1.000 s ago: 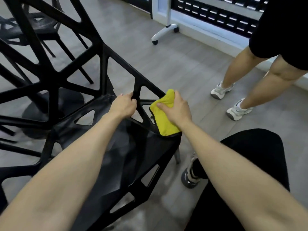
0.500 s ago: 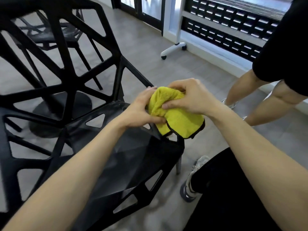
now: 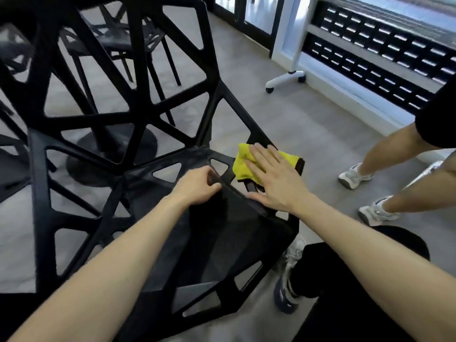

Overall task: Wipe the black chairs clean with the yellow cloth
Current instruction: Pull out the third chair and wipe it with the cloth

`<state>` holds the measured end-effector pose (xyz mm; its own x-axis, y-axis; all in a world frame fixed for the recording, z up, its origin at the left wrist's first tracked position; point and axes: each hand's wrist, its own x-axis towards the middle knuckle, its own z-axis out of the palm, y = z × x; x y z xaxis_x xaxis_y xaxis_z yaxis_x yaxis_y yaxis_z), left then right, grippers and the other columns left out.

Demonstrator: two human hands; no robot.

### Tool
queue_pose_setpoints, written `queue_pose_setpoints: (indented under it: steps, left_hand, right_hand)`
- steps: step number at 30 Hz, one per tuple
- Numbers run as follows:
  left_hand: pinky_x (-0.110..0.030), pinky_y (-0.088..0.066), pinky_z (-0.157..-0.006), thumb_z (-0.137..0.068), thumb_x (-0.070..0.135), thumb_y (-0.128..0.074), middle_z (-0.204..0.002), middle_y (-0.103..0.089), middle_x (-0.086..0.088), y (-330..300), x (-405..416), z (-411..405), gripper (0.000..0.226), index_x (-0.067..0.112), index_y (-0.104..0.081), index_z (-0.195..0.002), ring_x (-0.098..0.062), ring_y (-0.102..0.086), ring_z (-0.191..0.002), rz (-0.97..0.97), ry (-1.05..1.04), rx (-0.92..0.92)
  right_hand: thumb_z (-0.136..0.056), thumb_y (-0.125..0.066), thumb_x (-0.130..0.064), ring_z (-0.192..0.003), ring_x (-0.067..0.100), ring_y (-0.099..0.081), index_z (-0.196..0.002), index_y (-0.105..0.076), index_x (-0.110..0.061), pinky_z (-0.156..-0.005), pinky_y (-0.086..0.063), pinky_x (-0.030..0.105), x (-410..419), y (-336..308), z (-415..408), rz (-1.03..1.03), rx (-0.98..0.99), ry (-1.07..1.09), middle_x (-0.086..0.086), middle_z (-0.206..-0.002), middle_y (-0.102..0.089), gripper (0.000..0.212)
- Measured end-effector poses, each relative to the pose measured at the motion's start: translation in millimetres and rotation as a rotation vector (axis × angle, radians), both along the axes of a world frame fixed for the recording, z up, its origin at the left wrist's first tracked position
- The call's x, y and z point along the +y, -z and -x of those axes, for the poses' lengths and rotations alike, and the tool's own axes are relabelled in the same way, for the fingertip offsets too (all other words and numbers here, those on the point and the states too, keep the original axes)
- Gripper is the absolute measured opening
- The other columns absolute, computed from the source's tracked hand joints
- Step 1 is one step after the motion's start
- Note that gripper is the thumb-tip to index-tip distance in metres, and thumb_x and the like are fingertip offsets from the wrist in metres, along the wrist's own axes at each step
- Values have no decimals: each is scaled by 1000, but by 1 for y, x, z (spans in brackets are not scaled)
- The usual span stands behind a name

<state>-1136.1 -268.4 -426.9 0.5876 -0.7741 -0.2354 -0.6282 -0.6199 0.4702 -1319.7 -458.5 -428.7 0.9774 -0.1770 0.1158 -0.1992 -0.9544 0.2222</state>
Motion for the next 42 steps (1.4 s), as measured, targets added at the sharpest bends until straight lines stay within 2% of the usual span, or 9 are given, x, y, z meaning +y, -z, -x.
queue_pose_setpoints:
  steps: [4, 7, 10, 16, 22, 27, 32, 37, 42]
  left_hand:
    - [-51, -51, -105, -103, 41, -58, -131, -64, -14, 26, 30, -67, 42, 12, -64, -132, -38, -58, -126, -21, -149, -307]
    - [-53, -49, -107, -101, 39, -53, -133, -64, -18, 37, 42, -109, 48, 5, -62, -134, -43, -58, -126, -49, -150, -351]
    - [-50, -43, -116, -100, 38, -47, -152, -55, -10, 47, 54, -130, 65, 15, -39, -160, -38, -52, -138, -150, -84, -276]
    - [-45, -35, -125, -107, 37, -42, -173, -34, -1, 31, 59, -130, 69, 28, -22, -172, -31, -37, -155, -163, -82, -131]
    - [-38, -26, -129, -108, 37, -42, -173, -37, 0, 33, 60, -128, 65, 25, -29, -171, -23, -32, -160, -72, -78, -105]
    - [-38, -15, -134, -108, 35, -43, -177, -29, -1, 41, 59, -130, 67, 23, -26, -171, -18, -18, -165, -49, -80, -107]
    - [-36, -9, -135, -105, 39, -40, -177, -28, 0, 45, 61, -126, 69, 23, -26, -171, -18, -14, -166, -24, -100, -107]
    - [-37, -5, -136, -105, 40, -41, -179, -21, -1, 47, 58, -127, 71, 23, -23, -172, -18, -9, -167, -38, -98, -102]
    - [-37, -2, -136, -106, 35, -42, -180, -20, 0, 48, 60, -126, 70, 24, -22, -172, -16, -7, -167, -24, -101, -100]
  right_hand:
    - [-103, -49, -63, -153, 36, -32, -167, -26, -17, -126, -27, 49, -12, 2, -13, 102, 34, -135, 15, -171, -30, 83]
    - [-102, -57, -38, -120, 37, -49, -156, -40, -12, -98, -41, 49, -13, 7, -51, 146, 81, -207, 14, -138, -52, 62]
    - [-92, -70, -28, -105, 34, -51, -142, -53, -14, -82, -43, 46, 3, 7, -82, 24, -36, -188, 10, -122, -58, 54]
    - [-95, -70, -38, -118, 35, -54, -136, -59, -14, -83, -49, 47, 50, 26, -175, -67, 5, -130, 5, -148, -55, 48]
    - [-98, -63, -29, -107, 34, -51, -134, -59, -10, -90, -49, 49, 29, 42, -141, -54, -76, -161, 5, -139, -58, 42]
    - [-101, -64, -32, -110, 37, -53, -128, -61, -1, -96, -51, 50, 67, 55, -211, -235, -126, -76, 18, -125, -56, 41]
    - [-100, -63, -34, -115, 38, -52, -135, -61, -3, -101, -48, 49, 27, 43, -156, -73, -140, -140, 18, -132, -57, 46]
    - [-101, -61, -33, -114, 38, -55, -133, -60, -2, -103, -49, 47, 67, 63, -205, -257, -193, -64, 19, -128, -60, 45]
    - [-98, -64, -39, -109, 34, -55, -133, -61, -12, -98, -50, 47, 38, 45, -182, -167, -173, -104, 5, -140, -65, 43]
